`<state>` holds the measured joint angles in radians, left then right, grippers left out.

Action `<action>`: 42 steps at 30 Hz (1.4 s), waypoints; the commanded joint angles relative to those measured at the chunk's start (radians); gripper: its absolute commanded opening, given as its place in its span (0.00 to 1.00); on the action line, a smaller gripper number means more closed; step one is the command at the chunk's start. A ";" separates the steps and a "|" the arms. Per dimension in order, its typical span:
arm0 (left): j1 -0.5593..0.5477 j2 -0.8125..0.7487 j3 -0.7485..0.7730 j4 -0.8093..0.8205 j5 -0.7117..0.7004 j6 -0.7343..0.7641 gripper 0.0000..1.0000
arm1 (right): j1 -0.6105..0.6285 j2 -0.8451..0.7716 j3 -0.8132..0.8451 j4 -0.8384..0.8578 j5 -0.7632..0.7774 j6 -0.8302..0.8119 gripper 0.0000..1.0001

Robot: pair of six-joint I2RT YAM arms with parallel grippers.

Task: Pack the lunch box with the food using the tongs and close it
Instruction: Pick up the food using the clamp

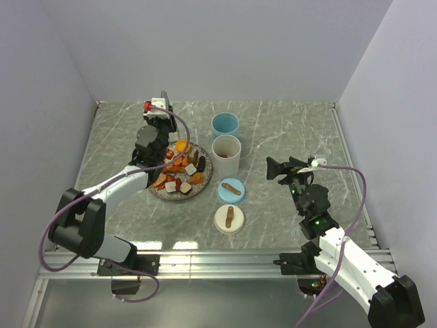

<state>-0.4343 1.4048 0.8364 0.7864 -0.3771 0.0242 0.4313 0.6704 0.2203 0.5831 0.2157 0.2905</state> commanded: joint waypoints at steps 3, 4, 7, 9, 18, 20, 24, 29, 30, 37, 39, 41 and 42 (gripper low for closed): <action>0.040 0.066 0.066 0.123 0.092 -0.069 0.39 | -0.006 -0.006 0.007 0.034 0.002 -0.013 0.98; 0.048 0.074 0.063 0.128 0.098 -0.076 0.38 | -0.006 -0.006 0.007 0.034 0.004 -0.016 0.98; 0.065 0.094 0.044 0.139 0.116 -0.102 0.36 | -0.006 -0.008 0.007 0.035 0.004 -0.014 0.98; 0.069 0.100 0.026 0.140 0.122 -0.113 0.36 | -0.006 -0.002 0.007 0.035 0.004 -0.013 0.98; 0.074 0.097 -0.016 0.126 0.063 -0.112 0.36 | -0.006 0.003 0.007 0.037 0.001 -0.013 0.98; 0.074 0.102 -0.016 0.122 0.053 -0.109 0.37 | -0.006 0.006 0.005 0.037 0.001 -0.011 0.98; 0.074 0.121 -0.019 0.123 0.038 -0.107 0.37 | -0.006 0.009 0.008 0.038 0.001 -0.013 0.98; 0.074 0.149 -0.011 0.105 0.034 -0.118 0.37 | -0.006 0.011 0.007 0.041 0.001 -0.013 0.98; 0.074 0.151 -0.013 0.106 0.027 -0.119 0.37 | -0.008 0.009 0.008 0.040 0.001 -0.013 0.98; 0.074 0.166 -0.017 0.100 0.023 -0.124 0.38 | -0.006 0.017 0.010 0.041 0.001 -0.013 0.98; 0.075 0.178 -0.014 0.096 0.029 -0.129 0.38 | -0.006 0.015 0.010 0.041 -0.001 -0.014 0.98; 0.074 0.186 -0.016 0.091 0.032 -0.132 0.38 | -0.006 0.015 0.007 0.044 -0.001 -0.016 0.98; 0.074 0.191 -0.014 0.090 0.036 -0.136 0.38 | -0.006 0.015 0.008 0.043 -0.001 -0.014 0.98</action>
<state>-0.3622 1.5757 0.8169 0.8742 -0.3477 -0.0769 0.4313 0.6849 0.2203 0.5838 0.2161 0.2901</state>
